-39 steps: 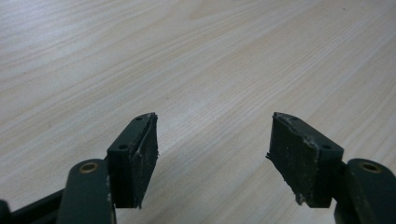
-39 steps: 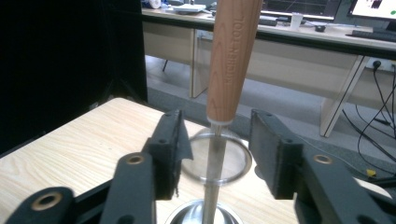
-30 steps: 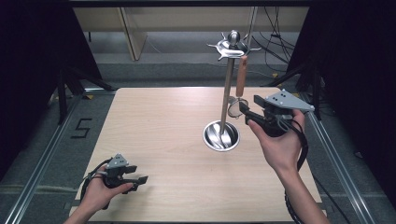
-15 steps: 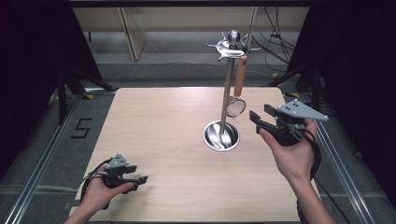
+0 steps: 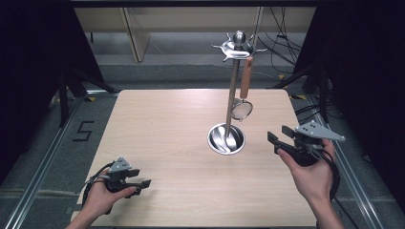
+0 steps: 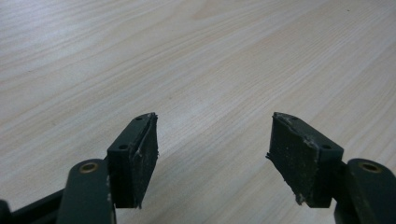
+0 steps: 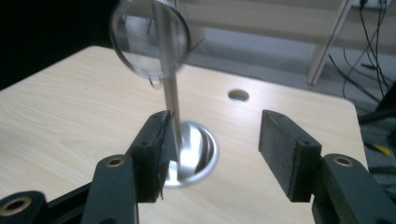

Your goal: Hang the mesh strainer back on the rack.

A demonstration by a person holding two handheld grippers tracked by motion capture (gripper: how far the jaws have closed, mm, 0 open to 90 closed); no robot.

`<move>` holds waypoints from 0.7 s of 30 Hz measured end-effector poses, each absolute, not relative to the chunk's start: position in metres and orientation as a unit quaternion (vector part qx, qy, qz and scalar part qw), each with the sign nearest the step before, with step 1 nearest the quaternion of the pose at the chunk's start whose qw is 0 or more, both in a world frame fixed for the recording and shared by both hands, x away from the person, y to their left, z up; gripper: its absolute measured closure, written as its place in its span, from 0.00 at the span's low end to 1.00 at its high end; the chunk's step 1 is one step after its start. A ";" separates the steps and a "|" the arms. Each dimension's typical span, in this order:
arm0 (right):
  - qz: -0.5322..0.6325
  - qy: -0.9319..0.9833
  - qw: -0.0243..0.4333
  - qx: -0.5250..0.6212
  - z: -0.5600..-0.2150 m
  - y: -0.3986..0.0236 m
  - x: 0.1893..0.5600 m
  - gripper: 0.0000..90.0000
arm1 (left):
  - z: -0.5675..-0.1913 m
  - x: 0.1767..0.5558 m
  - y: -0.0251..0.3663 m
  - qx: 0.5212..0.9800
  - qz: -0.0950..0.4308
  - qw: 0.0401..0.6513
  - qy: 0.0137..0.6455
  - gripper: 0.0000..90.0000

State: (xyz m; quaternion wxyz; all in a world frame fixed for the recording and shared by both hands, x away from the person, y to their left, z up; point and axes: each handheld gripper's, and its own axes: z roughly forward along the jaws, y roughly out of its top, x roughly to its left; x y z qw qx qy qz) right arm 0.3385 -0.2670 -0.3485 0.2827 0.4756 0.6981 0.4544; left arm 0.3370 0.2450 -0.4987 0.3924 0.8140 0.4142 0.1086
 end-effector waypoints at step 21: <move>0.385 0.695 0.244 0.555 -0.428 -0.325 0.323 0.49 | -0.499 0.337 0.245 0.814 0.109 0.389 0.417 0.35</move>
